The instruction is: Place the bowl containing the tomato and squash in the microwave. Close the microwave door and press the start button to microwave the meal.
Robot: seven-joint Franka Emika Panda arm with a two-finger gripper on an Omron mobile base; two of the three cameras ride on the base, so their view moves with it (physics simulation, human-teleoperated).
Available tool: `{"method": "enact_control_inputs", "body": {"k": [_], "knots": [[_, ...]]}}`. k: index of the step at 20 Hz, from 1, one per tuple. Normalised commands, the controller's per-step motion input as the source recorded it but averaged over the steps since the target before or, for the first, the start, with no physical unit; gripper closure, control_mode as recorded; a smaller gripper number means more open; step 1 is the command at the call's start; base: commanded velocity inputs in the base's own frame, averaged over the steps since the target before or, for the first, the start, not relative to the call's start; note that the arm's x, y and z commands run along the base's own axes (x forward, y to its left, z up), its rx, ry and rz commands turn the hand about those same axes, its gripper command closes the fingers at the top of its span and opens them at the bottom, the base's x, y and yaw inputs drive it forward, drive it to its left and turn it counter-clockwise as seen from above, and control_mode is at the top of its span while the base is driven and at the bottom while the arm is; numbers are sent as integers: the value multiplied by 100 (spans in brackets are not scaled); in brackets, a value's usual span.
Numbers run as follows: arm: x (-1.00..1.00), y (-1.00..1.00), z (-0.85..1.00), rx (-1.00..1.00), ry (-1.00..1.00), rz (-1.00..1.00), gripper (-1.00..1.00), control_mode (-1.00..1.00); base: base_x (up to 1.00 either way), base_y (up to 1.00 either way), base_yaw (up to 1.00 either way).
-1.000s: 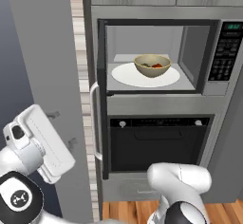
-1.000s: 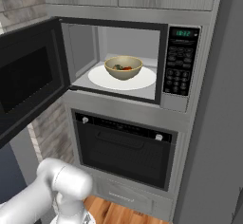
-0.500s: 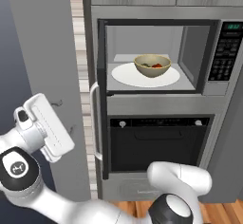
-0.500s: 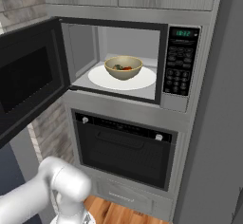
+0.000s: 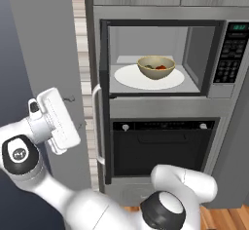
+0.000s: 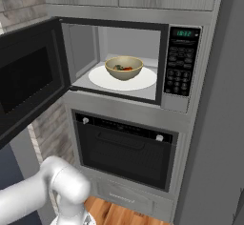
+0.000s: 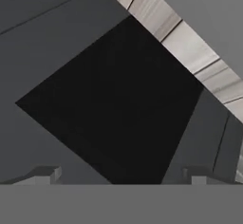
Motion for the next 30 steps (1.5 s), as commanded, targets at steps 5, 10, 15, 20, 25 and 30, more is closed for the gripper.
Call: {"method": "enact_control_inputs", "body": {"k": [5, 10, 15, 20, 25, 30], "knots": [[-19, -91, 0, 0, -2, -21, -100, -100, 0, 0, 0], [-17, -100, 0, 2, -2, -19, -100, -100, 0, 0, 0], [-5, -100, 0, 8, 0, -16, -100, -100, 0, 0, 0], [0, -100, 1, 15, 0, -8, -100, -100, 0, 0, 0], [0, -100, 0, 21, 0, -1, -100, -100, 0, 0, 0], [12, -98, 0, 25, -6, 0, -100, -100, 0, 0, 0]]}}
